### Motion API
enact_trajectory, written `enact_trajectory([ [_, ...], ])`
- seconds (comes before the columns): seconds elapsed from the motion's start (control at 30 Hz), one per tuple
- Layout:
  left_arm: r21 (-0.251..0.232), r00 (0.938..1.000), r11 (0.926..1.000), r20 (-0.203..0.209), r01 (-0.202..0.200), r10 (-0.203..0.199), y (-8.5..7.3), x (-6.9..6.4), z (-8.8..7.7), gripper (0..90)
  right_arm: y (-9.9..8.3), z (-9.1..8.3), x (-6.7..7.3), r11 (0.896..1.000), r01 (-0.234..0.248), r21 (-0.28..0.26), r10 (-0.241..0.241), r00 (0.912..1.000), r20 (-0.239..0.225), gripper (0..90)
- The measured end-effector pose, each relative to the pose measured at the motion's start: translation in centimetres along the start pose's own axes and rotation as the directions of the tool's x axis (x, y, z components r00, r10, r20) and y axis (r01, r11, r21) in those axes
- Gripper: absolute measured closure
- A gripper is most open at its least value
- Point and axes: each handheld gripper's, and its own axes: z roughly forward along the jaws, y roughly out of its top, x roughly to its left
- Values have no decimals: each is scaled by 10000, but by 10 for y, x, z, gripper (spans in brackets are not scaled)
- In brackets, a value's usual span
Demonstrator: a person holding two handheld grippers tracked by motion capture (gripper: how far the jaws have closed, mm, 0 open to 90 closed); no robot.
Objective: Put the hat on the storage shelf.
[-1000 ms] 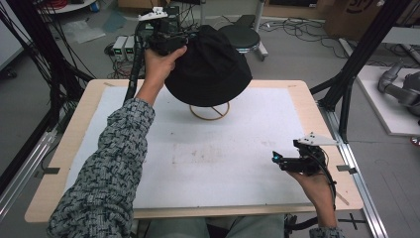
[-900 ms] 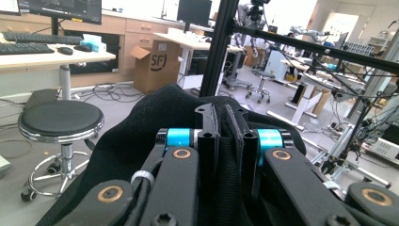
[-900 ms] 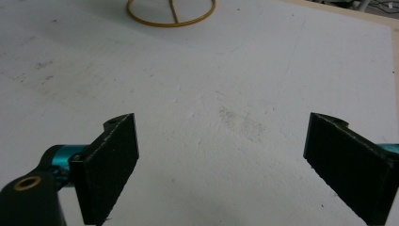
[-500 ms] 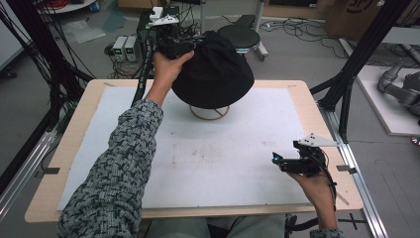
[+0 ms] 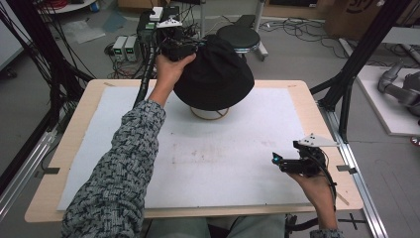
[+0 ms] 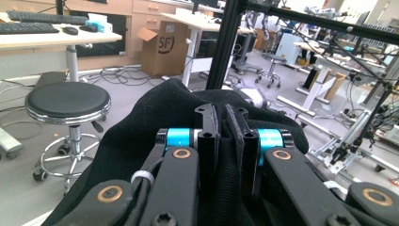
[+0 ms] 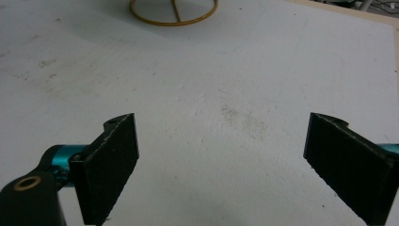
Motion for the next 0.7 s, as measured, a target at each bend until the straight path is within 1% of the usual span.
enact_trajectory([
  [0.1, -39, 10000, 10000, 62, 47, -46, -1, 1, 1, 826, 0, 1, 1, 10000, -27, 60, 27, 10000, -9, 103],
  [0.17, -15, 10000, 10000, 71, 14, -14, -1, 0, 2, 820, 0, 1, 1, 10000, 15, 75, -15, 10000, -38, 103],
  [0.2, 16, 9999, 10000, 77, -71, 71, -2, 0, 2, 818, 0, 1, 1, 10000, 5, 82, -4, 10000, -46, 103],
  [0.33, 45, 10000, 10000, 59, -59, 59, -2, 0, 2, 811, 0, 1, 2, 10000, 2, 93, -1, 10000, -33, 104],
  [0.43, 154, 9997, 9996, -9, -232, 232, -2, -1, 2, 790, 0, 1, 1, 10000, 14, 57, -14, 10000, -35, 104],
  [0.57, 204, 9996, 9994, -29, -293, 294, -2, -1, 2, 778, 1, 1, 1, 10000, 51, 45, -51, 10000, -19, 104],
  [0.7, 256, 9991, 9988, -111, -413, 416, -2, -3, 2, 731, 1, 1, 1, 10000, -20, 57, 21, 10000, -30, 104],
])
